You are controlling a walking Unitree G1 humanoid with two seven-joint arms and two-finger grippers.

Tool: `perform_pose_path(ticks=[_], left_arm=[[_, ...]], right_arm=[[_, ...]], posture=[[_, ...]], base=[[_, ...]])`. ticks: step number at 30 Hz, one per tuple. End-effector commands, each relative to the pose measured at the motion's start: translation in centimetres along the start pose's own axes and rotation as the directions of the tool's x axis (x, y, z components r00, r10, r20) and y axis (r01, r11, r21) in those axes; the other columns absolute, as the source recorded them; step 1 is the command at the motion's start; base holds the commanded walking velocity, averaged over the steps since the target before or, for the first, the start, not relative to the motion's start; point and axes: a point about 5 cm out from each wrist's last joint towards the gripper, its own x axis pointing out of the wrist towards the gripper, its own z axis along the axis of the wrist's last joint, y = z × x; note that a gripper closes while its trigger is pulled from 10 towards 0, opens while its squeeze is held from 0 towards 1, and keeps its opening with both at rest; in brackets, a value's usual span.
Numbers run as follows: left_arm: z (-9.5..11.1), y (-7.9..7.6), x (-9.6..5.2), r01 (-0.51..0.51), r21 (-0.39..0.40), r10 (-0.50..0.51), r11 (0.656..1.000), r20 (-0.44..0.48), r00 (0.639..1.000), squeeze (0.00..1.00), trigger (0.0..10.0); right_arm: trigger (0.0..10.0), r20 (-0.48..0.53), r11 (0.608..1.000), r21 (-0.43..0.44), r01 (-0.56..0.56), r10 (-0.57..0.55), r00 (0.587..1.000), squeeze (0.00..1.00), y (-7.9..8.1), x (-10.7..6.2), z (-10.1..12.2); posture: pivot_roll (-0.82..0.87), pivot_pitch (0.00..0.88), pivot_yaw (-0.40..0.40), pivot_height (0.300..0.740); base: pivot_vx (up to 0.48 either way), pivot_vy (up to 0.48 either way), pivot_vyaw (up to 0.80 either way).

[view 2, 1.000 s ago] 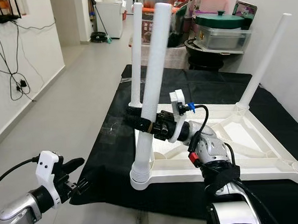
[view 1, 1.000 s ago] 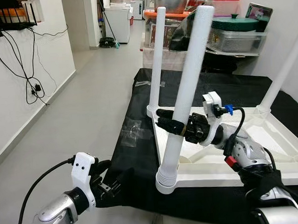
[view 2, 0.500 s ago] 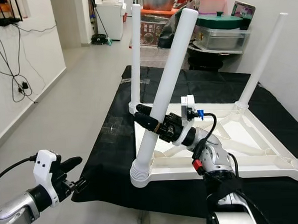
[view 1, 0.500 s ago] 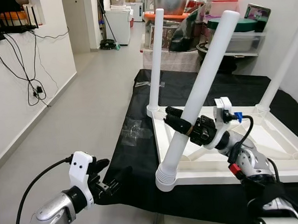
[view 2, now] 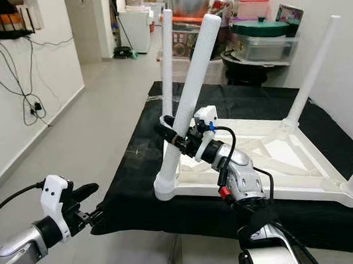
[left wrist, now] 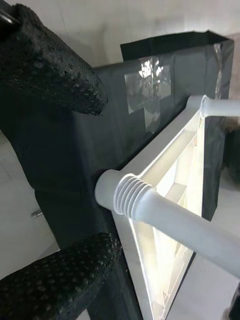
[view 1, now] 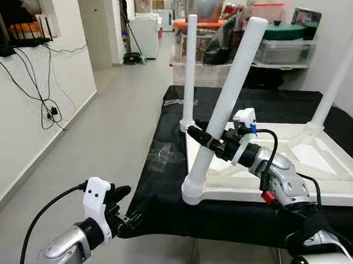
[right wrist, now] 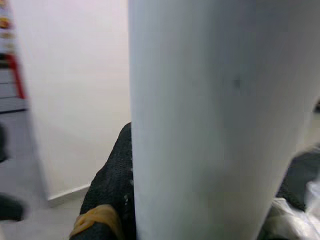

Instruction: Building children table

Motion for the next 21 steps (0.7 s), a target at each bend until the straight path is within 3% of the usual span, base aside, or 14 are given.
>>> perform_pose_path(ticks=[1,9,14,19,20,21], left_arm=[[-0.2,0.0,0.2,0.004,-0.009,-0.004,1.0,-0.002,1.0,0.0,10.0],[-0.2,-0.2,0.5,0.01,-0.012,-0.01,1.0,0.0,1.0,0.0,10.0],[-0.4,-0.3,0.5,0.006,-0.019,-0.006,1.0,0.003,1.0,0.0,10.0],[-0.4,-0.4,0.5,0.004,-0.022,-0.004,1.0,0.004,1.0,0.0,10.0],[-0.4,-0.4,0.5,0.004,-0.023,-0.004,1.0,0.004,1.0,0.0,10.0],[-0.4,-0.4,0.5,0.004,-0.023,-0.004,1.0,0.004,1.0,0.0,10.0]], right_arm=[[0.0,-0.269,0.987,0.051,0.15,-0.131,0.954,0.0,-0.5,-2.0,-5.4],[0.0,-0.347,0.984,0.019,0.179,-0.161,0.924,0.0,-0.3,-2.2,-6.5],[0.0,-0.438,0.962,-0.062,0.265,-0.265,0.859,0.0,-0.3,-1.6,-7.5],[0.0,-0.423,0.967,-0.074,0.243,-0.251,0.871,0.0,-0.1,-0.9,-7.1],[0.0,-0.38,0.979,-0.066,0.191,-0.202,0.903,0.0,0.1,-0.4,-6.3],[0.0,-0.38,0.979,-0.066,0.191,-0.202,0.903,0.0,0.1,-0.4,-6.3]], posture=[[0.08,0.0,-0.046,0.74],[0.08,0.0,-0.05,0.74],[0.08,0.0,-0.057,0.74],[0.08,0.0,-0.06,0.74],[0.08,0.0,-0.06,0.74],[0.08,0.0,-0.06,0.74]], base=[[0.0,0.0,0.0],[0.0,0.0,0.0],[0.0,0.0,0.0],[0.0,0.0,0.0],[0.0,0.0,0.0],[0.0,0.0,0.0]])
